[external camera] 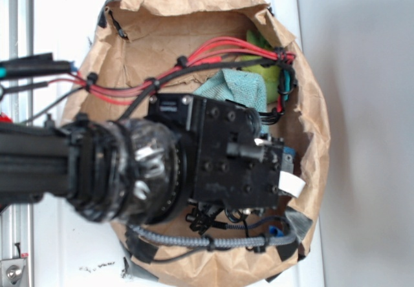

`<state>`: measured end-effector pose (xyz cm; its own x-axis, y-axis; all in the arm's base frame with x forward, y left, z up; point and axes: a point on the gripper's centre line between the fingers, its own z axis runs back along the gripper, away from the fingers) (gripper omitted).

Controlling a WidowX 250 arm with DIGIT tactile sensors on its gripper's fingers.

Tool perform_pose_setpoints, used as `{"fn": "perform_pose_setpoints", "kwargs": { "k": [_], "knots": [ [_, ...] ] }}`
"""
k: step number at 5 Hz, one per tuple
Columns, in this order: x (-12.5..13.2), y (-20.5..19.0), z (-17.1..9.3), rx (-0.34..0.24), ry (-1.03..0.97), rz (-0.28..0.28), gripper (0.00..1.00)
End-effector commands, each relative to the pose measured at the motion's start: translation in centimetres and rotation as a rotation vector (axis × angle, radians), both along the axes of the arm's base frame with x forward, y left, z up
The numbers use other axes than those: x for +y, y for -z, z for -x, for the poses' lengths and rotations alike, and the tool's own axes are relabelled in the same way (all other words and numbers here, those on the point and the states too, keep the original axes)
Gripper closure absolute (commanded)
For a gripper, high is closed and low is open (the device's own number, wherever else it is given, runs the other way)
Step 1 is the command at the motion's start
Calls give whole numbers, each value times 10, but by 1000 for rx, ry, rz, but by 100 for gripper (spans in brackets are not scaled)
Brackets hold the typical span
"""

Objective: Grab the blue bottle.

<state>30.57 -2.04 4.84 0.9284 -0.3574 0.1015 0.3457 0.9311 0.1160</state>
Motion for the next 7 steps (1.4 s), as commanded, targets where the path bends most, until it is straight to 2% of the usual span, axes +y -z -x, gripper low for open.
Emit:
{"fn": "perform_pose_setpoints", "kwargs": {
  "k": [1,2,4,5,6,7],
  "knots": [
    [24,-33,3,-122,-48,190,100],
    [33,-49,11,-150,-77,240,100],
    [18,-149,8,-168,-102,278,100],
    [17,-172,5,-172,-146,215,100],
    [21,-184,7,-176,-182,190,100],
    [21,-182,7,-179,-151,143,100]
  ]
}}
